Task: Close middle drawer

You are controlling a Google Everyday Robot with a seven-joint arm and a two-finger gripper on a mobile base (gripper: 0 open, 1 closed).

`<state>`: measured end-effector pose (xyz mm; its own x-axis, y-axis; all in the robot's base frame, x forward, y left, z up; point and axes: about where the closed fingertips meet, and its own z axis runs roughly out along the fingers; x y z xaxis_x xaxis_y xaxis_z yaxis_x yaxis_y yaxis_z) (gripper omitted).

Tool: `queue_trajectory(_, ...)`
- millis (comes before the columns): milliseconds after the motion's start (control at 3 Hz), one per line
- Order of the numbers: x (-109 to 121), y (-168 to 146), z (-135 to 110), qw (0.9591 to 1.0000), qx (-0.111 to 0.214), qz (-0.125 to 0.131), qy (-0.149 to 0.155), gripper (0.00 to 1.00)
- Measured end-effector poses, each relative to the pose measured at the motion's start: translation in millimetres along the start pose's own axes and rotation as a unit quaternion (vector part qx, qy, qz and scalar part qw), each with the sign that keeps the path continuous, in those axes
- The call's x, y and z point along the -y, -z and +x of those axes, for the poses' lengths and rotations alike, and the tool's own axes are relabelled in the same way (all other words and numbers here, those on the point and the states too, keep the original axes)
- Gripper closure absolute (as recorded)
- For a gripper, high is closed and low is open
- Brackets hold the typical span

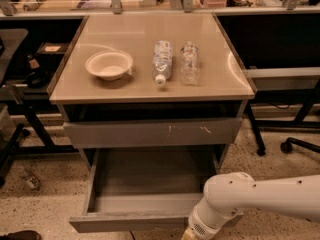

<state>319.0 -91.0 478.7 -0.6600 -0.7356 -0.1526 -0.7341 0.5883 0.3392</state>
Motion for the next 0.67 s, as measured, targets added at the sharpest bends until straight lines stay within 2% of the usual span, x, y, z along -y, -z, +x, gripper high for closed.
queue_trajectory(667, 30.5, -30.6, -19.3, 0.9999, 0.011, 0.004, 0.0, 1.0)
